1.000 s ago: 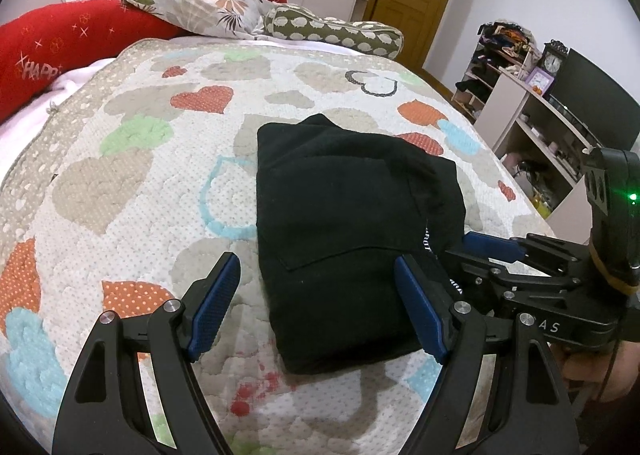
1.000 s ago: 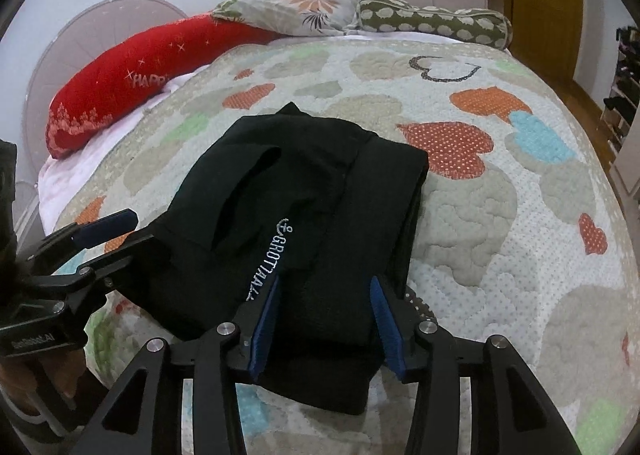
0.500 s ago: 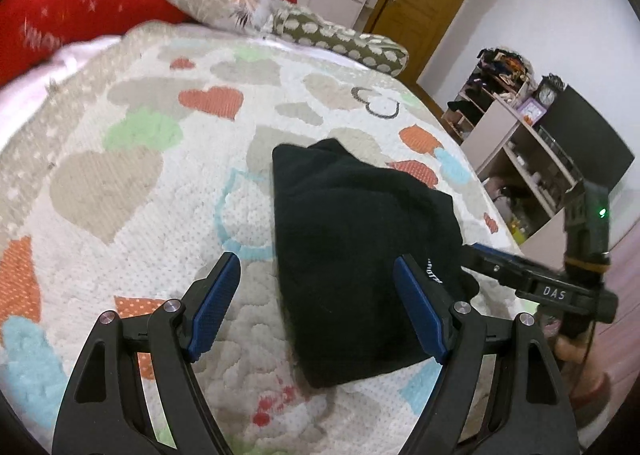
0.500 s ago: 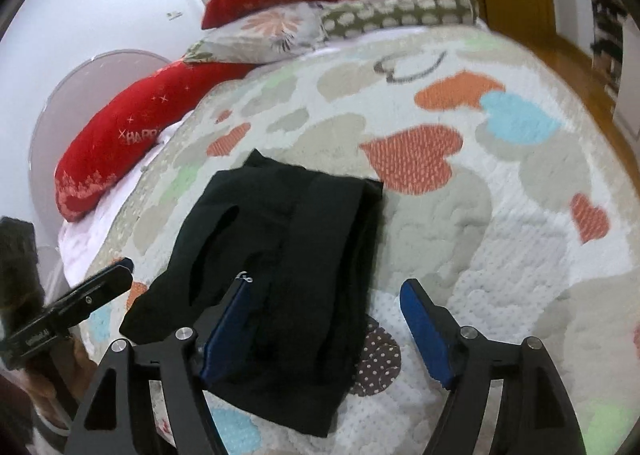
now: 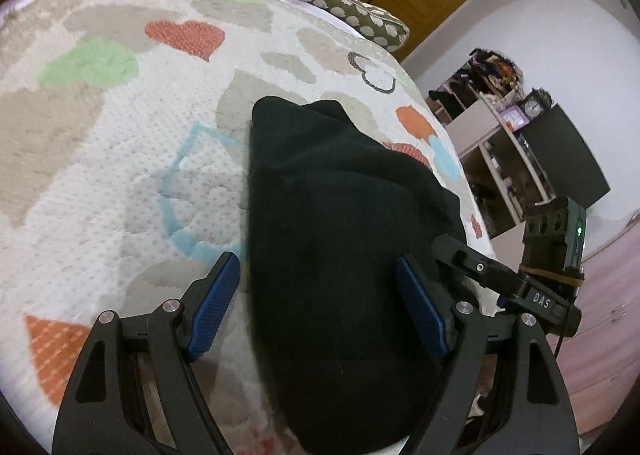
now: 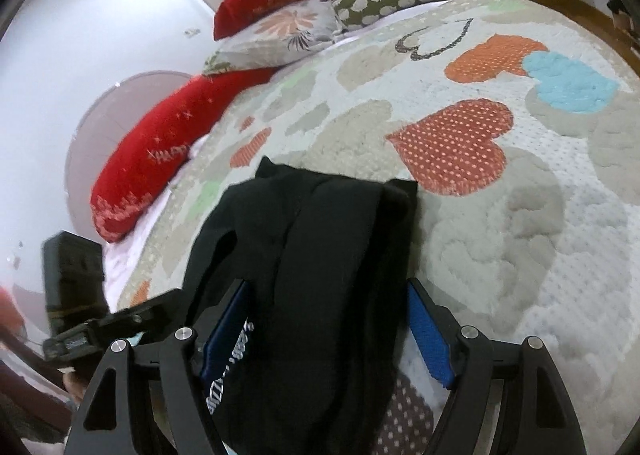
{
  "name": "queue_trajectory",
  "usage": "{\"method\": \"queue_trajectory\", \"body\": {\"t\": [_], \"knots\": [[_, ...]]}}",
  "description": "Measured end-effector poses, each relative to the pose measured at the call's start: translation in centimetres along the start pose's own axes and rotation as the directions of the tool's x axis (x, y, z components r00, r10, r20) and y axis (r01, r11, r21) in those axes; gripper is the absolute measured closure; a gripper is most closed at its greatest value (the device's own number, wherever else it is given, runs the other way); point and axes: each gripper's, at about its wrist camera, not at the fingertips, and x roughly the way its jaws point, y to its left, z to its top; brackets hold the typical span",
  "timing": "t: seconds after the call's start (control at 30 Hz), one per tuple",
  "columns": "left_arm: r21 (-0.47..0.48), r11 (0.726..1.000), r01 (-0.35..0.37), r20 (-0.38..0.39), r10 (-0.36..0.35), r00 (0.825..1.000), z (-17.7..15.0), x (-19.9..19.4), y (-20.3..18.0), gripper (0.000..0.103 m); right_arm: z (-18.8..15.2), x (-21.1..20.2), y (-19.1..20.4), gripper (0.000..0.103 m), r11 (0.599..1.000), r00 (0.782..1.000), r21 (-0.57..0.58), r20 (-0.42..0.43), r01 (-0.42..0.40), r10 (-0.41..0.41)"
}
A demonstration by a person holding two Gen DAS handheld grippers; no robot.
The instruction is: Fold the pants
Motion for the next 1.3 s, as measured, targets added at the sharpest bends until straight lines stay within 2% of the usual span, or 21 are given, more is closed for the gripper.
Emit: {"method": "queue_trajectory", "body": {"t": [0.03,0.1,0.17,0.23,0.27,0.3,0.33,0.4,0.6,0.77,0.87,0.97,1.0,1.1,1.13,1.2,1.27,1.3], "knots": [[-0.004,1.0,0.01,0.007,-0.01,1.0,0.0,0.1,0.0,0.023,0.1,0.1,0.0,0.027,1.0,1.0,0.002,0.004,-0.007,0.007],[0.011,1.0,0.017,0.004,-0.017,1.0,0.0,0.3,-0.2,0.023,0.1,0.4,0.4,0.037,1.0,1.0,-0.013,0.007,0.001,-0.001],[0.047,0.999,0.011,-0.007,-0.011,1.0,0.0,0.5,-0.6,0.034,0.0,0.6,1.0,0.049,0.999,1.0,-0.035,0.003,0.021,-0.02],[0.06,0.998,0.005,-0.005,-0.004,1.0,0.0,0.3,-0.8,0.044,0.1,0.6,1.4,0.058,0.999,1.0,-0.033,0.005,0.005,-0.005],[0.059,0.998,0.007,-0.002,-0.007,1.0,0.0,0.1,-0.8,0.047,0.2,0.3,1.8,0.06,1.0,1.0,-0.026,0.011,-0.012,0.013],[0.053,0.999,0.014,0.002,-0.014,1.0,0.1,-0.2,-0.7,0.057,0.4,0.1,2.0,0.062,0.999,1.0,-0.028,0.016,-0.024,0.025],[0.047,0.999,0.021,0.004,-0.021,1.0,0.2,-0.6,-0.6,0.062,0.6,-0.2,2.3,0.064,0.999,0.999,-0.032,0.02,-0.034,0.035],[0.053,0.998,0.034,0.008,-0.035,0.999,0.5,-1.6,-0.6,0.065,1.2,-0.6,3.3,0.065,0.998,0.998,-0.042,0.025,-0.057,0.058],[0.084,0.996,-0.011,0.102,0.002,0.995,2.8,-6.7,0.1,0.066,3.1,0.0,7.6,0.065,0.986,0.99,-0.096,0.026,-0.135,0.138],[0.076,0.99,-0.115,0.142,0.104,0.984,5.0,-9.4,3.0,0.066,4.3,3.6,10.6,0.066,0.979,0.985,-0.112,-0.013,-0.172,0.172],[0.005,0.982,-0.189,0.108,0.188,0.976,5.6,-8.4,6.5,0.065,4.3,7.6,11.5,0.064,0.986,0.992,-0.119,-0.061,-0.12,0.113],[-0.084,0.972,-0.217,0.052,0.222,0.974,4.8,-6.5,9.6,0.063,3.9,10.8,11.1,0.062,0.99,0.993,-0.138,-0.121,-0.001,-0.016],[-0.098,0.974,-0.206,0.06,0.212,0.975,4.6,-6.6,10.0,0.057,3.8,10.7,10.9,0.061,0.991,0.992,-0.13,-0.126,-0.007,-0.01],[-0.111,0.972,-0.205,0.084,0.215,0.973,4.0,-7.7,9.8,0.056,4.0,9.1,10.6,0.059,0.992,0.994,-0.126,-0.111,-0.011,-0.003],[-0.111,0.968,-0.223,0.093,0.234,0.968,3.9,-8.2,9.5,0.056,4.1,8.5,10.7,0.059,0.991,0.995,-0.137,-0.098,0.005,-0.019],[-0.1,0.954,-0.283,0.128,0.295,0.947,3.7,-9.3,8.3,0.056,4.6,6.9,11.1,0.059,0.986,0.998,-0.165,-0.049,0.035,-0.044],[-0.079,0.945,-0.318,0.176,0.327,0.929,3.4,-10.6,6.9,0.056,5.1,5.6,11.7,0.059,0.983,1.0,-0.182,-0.014,0.014,-0.017],[-0.068,0.946,-0.316,0.194,0.323,0.926,3.2,-11.2,6.2,0.056,5.4,5.3,12.3,0.059,0.981,1.0,-0.196,-0.007,-0.004,0.002]]}}
